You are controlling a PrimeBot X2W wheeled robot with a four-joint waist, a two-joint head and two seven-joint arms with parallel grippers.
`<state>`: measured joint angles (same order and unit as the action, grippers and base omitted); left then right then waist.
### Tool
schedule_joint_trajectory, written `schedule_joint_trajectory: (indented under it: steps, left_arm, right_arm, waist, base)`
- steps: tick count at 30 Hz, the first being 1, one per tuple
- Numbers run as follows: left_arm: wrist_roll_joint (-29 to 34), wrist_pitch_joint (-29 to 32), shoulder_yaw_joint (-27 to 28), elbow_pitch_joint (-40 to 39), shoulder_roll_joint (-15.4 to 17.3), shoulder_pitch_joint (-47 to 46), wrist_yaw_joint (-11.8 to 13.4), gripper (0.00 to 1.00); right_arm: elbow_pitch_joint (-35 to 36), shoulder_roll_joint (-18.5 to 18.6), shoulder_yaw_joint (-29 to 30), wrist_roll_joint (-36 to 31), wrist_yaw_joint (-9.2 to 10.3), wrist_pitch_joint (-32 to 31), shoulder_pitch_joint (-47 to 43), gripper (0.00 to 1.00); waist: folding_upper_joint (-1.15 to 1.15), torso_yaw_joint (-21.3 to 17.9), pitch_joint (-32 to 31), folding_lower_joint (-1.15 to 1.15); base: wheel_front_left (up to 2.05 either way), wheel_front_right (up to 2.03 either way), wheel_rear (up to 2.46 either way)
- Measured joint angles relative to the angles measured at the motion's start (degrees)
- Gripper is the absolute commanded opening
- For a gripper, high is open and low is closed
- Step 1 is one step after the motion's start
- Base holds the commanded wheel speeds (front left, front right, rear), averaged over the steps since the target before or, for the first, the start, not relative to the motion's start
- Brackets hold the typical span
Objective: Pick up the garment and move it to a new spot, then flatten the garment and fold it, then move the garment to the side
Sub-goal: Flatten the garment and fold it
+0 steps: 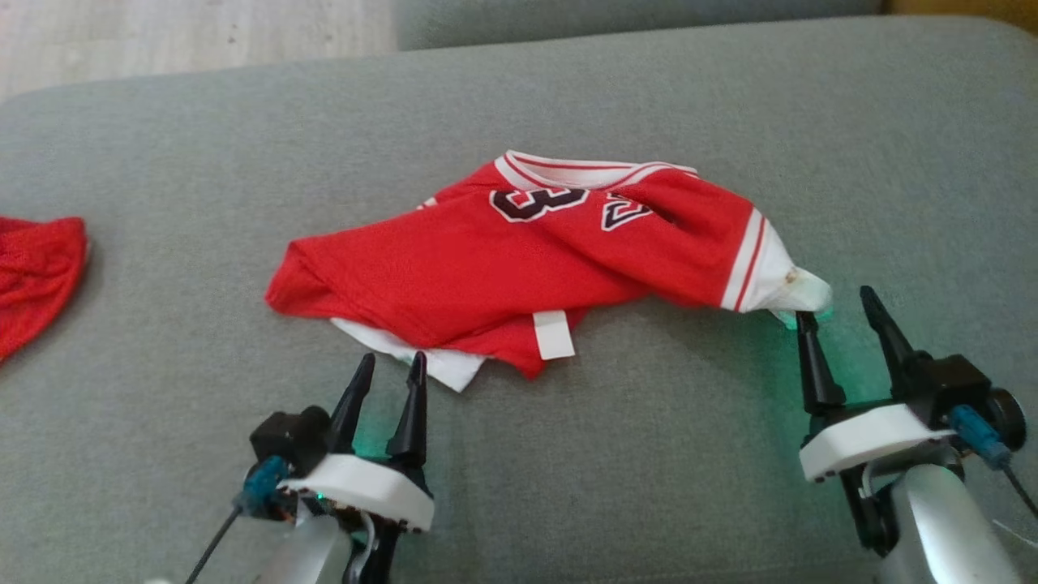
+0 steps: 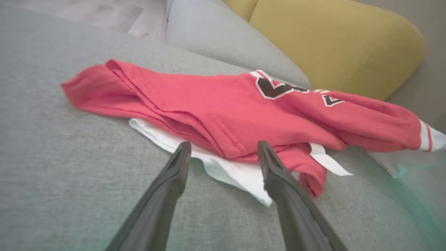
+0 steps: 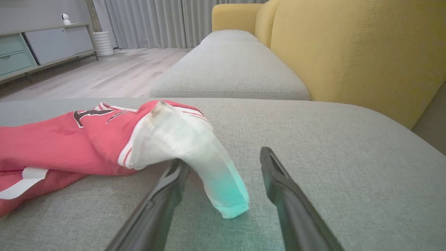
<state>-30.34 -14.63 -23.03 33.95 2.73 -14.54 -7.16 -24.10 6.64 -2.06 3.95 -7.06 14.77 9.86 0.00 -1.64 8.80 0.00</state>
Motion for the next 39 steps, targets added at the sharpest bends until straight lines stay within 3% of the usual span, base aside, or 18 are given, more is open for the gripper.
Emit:
schedule_joint_trajectory:
  steps: [7,23,32,33,36,39]
  left_arm:
    - [-4.9,0.0,-3.4,3.1,-0.1,-3.9,0.0,1.00]
    - [-4.4,0.0,0.3,6.9,-0.3,-5.1,0.0,1.00]
    - [-4.7,0.0,-0.7,4.9,-0.3,-4.8,0.0,1.00]
    - [-4.7,0.0,-0.9,4.9,-0.3,-4.9,0.0,0.89]
    - [-4.6,0.0,-1.0,4.8,-0.3,-5.0,0.0,0.00]
    - [-4.4,0.0,-0.9,3.8,-0.3,-5.1,0.0,0.00]
  right_arm:
    - [1.1,-0.7,-1.0,0.0,0.00,0.0,0.0,1.00]
    - [1.1,-1.3,-1.1,1.1,0.00,0.0,0.0,1.00]
    - [1.1,-1.5,-1.6,1.6,0.00,0.0,0.0,1.00]
    - [1.1,-1.5,-1.7,1.6,0.00,0.0,0.0,1.00]
    - [1.1,-1.5,-2.2,1.7,0.00,0.0,0.0,1.00]
    - [1.0,-1.6,-2.4,2.2,0.00,0.0,0.0,1.00]
  waist:
    - [0.00,-2.6,2.0,0.00]
    - [0.00,-4.4,2.0,0.00]
    - [0.00,-4.1,1.8,0.00]
    - [0.00,-4.1,1.8,0.00]
    - [0.00,-4.3,2.0,0.00]
    - [0.00,-4.3,1.8,0.00]
  base:
    - [0.00,0.00,0.00]
    - [0.00,0.00,0.00]
    - [0.00,0.00,0.00]
    - [0.00,0.00,0.00]
    - [0.00,0.00,0.00]
    - [0.00,0.00,0.00]
